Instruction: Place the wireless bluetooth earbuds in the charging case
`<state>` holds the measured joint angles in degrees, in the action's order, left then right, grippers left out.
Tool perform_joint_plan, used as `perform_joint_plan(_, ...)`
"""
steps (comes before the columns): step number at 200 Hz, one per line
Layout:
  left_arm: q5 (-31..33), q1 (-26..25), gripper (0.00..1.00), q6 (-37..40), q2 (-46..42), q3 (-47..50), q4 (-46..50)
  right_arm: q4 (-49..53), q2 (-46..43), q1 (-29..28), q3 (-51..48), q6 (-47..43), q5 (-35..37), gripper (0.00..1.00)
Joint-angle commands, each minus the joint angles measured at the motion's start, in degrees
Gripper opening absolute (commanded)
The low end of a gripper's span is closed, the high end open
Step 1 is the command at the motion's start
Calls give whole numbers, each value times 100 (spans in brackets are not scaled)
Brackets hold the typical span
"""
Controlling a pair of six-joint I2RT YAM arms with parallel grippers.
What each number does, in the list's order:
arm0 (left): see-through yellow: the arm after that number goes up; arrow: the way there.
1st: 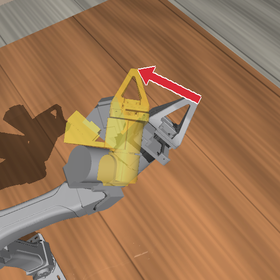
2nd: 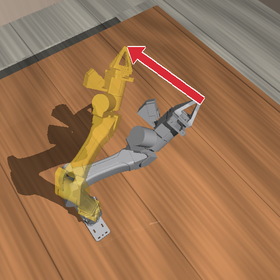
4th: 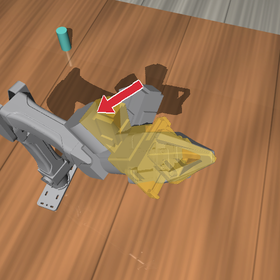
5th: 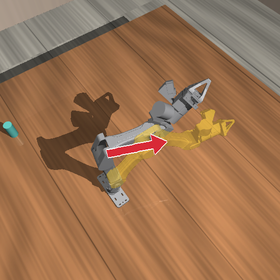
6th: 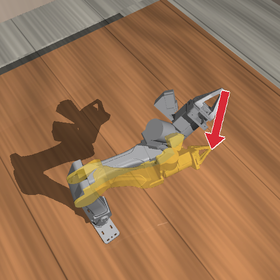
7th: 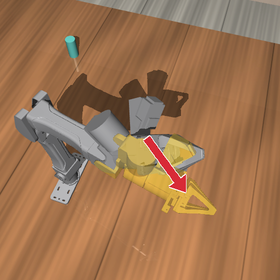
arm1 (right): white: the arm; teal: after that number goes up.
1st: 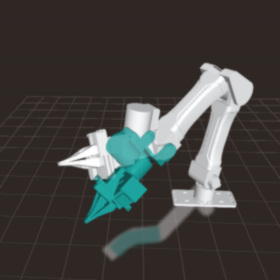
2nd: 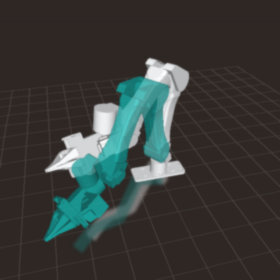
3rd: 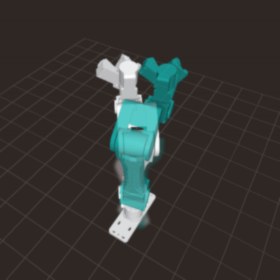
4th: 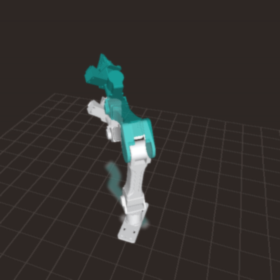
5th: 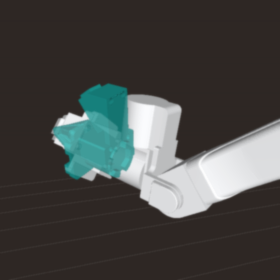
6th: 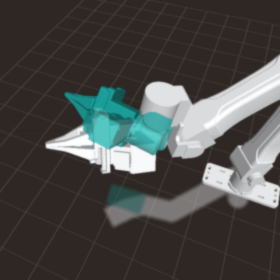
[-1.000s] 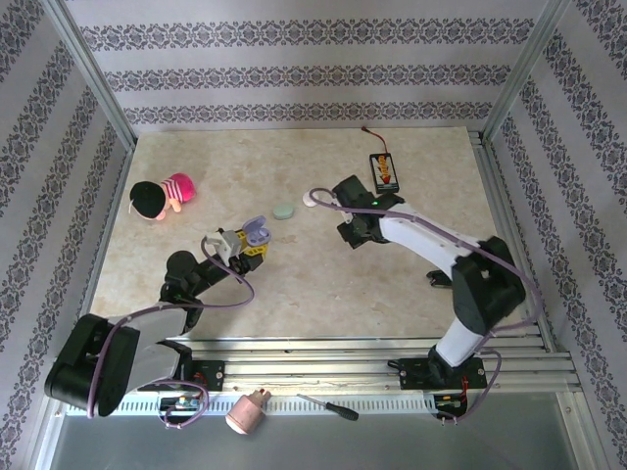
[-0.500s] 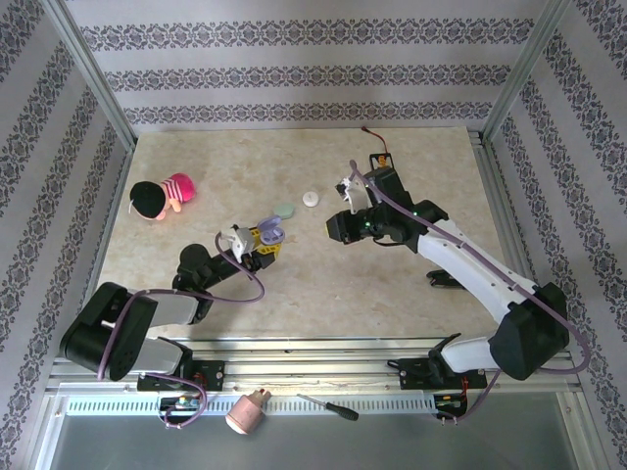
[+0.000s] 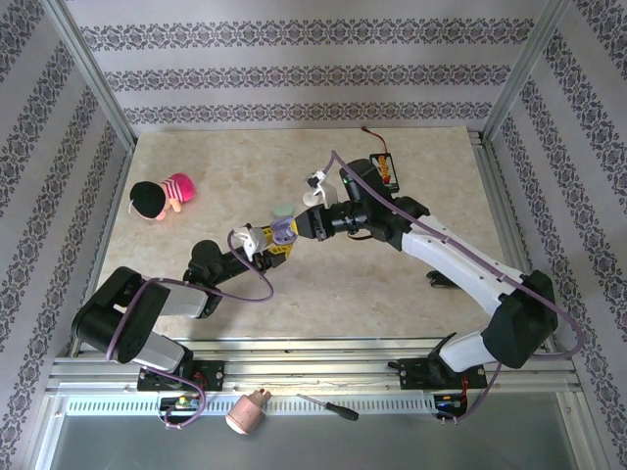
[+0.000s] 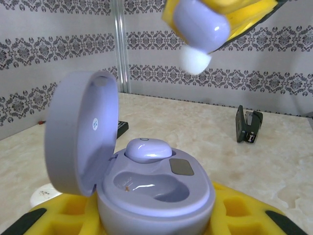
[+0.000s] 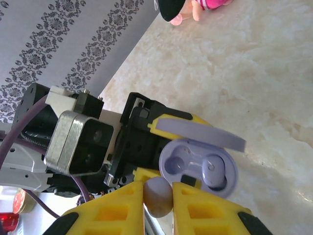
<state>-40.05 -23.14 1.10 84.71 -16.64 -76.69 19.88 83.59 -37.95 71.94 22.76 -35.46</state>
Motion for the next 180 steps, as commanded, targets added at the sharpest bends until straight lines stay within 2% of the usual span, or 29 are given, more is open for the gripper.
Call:
perform_joint_plan(1, 32, -109, 30, 49, 32, -157, -505, -138, 202, -113, 286, 19, -88, 17)
perform_joint_plan(86, 234, -115, 29, -92, 40, -233, -506, -128, 715, -245, 575, 4, -209, 17)
perform_joint_plan(180, 444, -116, 29, -116, 87, -247, -512, -221, 748, -269, 321, 199, -369, 17)
